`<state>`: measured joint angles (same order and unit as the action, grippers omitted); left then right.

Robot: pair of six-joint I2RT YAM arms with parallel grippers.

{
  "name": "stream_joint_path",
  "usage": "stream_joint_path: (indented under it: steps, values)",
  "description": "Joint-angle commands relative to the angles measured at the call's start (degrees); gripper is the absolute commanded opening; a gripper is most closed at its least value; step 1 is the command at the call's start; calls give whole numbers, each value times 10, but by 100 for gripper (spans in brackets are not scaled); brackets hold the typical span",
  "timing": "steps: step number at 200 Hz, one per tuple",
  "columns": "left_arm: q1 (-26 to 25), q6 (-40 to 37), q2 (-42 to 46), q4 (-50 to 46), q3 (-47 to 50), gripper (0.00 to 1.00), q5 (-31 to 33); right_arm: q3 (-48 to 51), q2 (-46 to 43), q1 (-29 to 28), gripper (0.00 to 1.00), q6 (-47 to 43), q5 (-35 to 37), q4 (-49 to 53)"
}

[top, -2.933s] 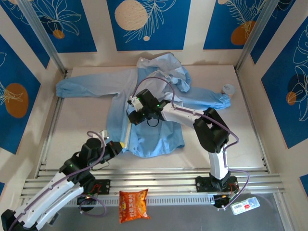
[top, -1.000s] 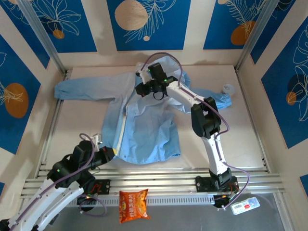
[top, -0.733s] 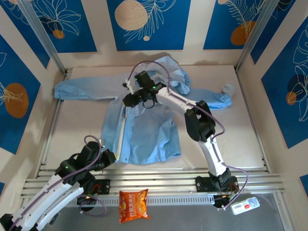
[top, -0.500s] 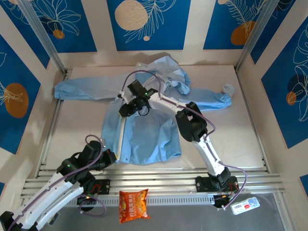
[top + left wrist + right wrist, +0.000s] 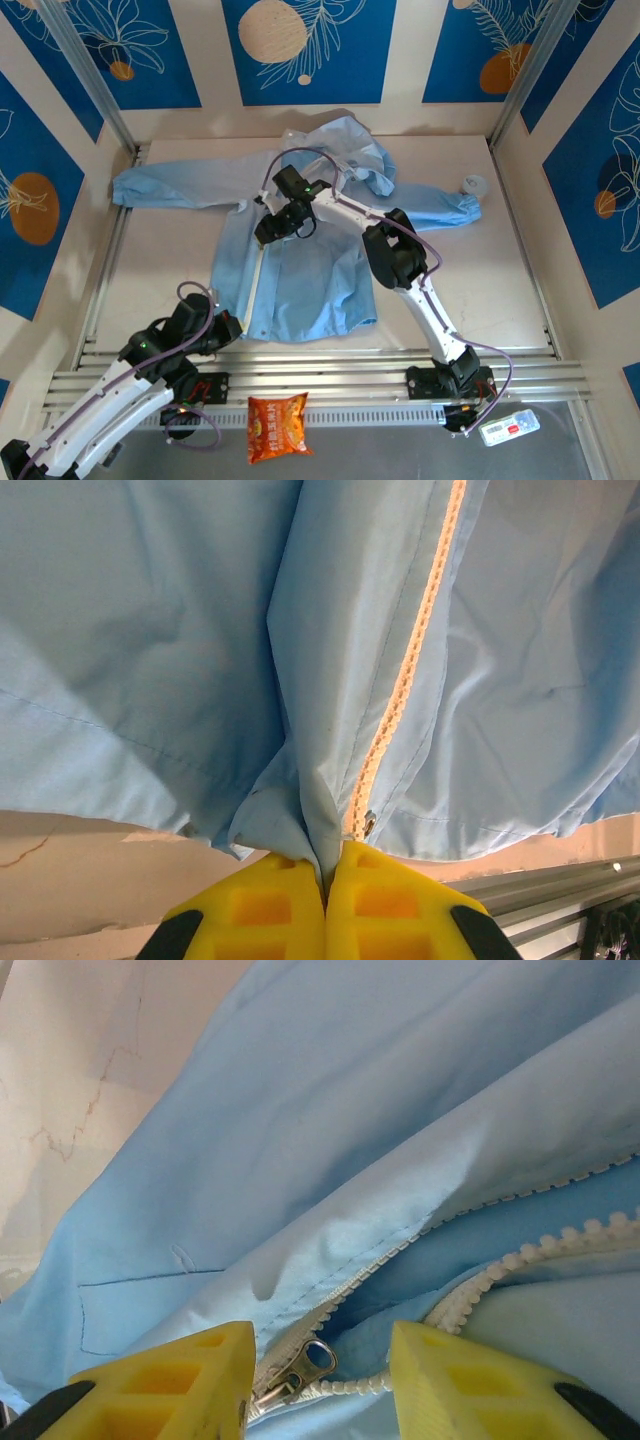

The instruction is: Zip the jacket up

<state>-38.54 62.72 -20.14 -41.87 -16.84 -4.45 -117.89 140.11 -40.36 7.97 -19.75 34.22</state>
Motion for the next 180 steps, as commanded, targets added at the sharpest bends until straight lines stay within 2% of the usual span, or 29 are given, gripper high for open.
stream_joint_path:
  steps: [1, 80, 143, 180]
  values:
    - [-4, 6, 2, 0, 12, 0, -15, -14, 5, 4, 43, -5, 0, 16]
    - [-4, 8, -3, 14, 18, 0, -13, -25, 36, -11, 47, -16, 2, 74]
    - [-3, 3, -44, 49, 19, 0, -12, -53, 66, -37, 48, -9, 7, 135]
    - [-2, -3, -71, 75, 19, 0, -13, -86, 95, -56, 48, -15, 38, 185]
